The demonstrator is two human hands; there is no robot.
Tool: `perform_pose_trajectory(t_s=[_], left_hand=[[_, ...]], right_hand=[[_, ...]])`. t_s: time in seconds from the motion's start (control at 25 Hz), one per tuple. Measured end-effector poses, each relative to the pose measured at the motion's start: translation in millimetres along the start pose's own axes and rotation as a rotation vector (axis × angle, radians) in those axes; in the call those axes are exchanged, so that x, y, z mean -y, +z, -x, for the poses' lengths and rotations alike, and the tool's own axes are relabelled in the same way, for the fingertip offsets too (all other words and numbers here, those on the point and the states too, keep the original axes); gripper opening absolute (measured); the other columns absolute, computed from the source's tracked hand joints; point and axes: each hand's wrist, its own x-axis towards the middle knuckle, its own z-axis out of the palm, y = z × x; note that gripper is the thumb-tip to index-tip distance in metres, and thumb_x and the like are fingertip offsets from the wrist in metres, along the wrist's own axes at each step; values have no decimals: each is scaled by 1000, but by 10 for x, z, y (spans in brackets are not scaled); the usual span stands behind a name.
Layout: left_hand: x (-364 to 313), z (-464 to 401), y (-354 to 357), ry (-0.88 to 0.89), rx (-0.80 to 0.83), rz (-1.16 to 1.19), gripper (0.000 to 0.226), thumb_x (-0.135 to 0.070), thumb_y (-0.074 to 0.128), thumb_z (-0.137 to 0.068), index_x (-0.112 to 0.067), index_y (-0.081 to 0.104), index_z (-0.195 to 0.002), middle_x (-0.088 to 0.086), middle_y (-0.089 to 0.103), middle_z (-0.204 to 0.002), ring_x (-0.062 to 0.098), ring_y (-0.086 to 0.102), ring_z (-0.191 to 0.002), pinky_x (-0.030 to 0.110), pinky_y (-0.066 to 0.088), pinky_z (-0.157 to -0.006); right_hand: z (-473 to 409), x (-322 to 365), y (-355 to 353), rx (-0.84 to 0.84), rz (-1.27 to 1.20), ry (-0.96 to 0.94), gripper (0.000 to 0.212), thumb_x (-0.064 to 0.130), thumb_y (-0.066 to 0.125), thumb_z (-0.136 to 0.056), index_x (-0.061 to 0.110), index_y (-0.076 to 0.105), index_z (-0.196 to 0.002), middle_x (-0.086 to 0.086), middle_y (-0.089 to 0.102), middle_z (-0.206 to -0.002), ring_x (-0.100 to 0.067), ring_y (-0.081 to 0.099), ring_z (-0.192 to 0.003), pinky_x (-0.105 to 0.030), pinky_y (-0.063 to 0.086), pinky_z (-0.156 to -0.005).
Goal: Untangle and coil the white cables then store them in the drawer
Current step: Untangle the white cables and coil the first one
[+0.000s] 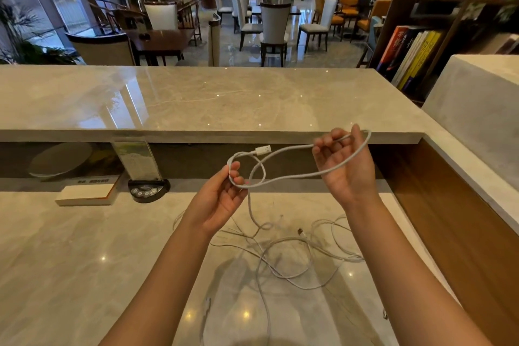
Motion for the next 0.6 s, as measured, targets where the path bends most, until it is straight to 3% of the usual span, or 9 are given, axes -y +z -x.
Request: perform_pose_trajectory(t_s=[0.2, 0.36, 0.48, 0.6], left_hand=[[34, 30, 6, -4, 9, -6, 24, -17, 40, -96, -7, 60, -92, -1, 61, -56, 7, 61, -52, 30, 58, -71], [-100, 72, 246, 83, 55, -24, 27, -18, 39, -96, -9, 62, -86, -2, 60, -55, 6, 62, -52, 28, 57, -71], [-158, 85, 268, 88, 68, -13, 30, -18, 41, -95, -9, 66, -81, -1, 61, -57, 7, 63, -54, 29, 59, -70], [-137, 106, 195, 88, 53, -34, 26, -20, 44, -93, -10, 65, -82, 0, 64, -62, 8, 65, -58, 28, 59, -66]], right_hand=[[45, 58, 16, 49, -45, -40, 50, 37, 34, -96, 9, 62, -66, -7, 62, -62, -19, 65, -65, -28, 57, -66], [-14, 241, 329, 210, -209, -111, 47, 35, 34, -96, 4, 64, -79, -11, 67, -75, -26, 68, -82, -36, 56, -82], [0, 279, 358, 189, -196, -135, 44, 34, 34, -95, 3, 64, -84, -14, 69, -83, -29, 67, -93, -39, 54, -87], [52, 242, 346, 115, -512, -73, 46, 34, 31, -98, 1, 60, -87, -17, 67, -90, -33, 65, -99, -43, 54, -88]])
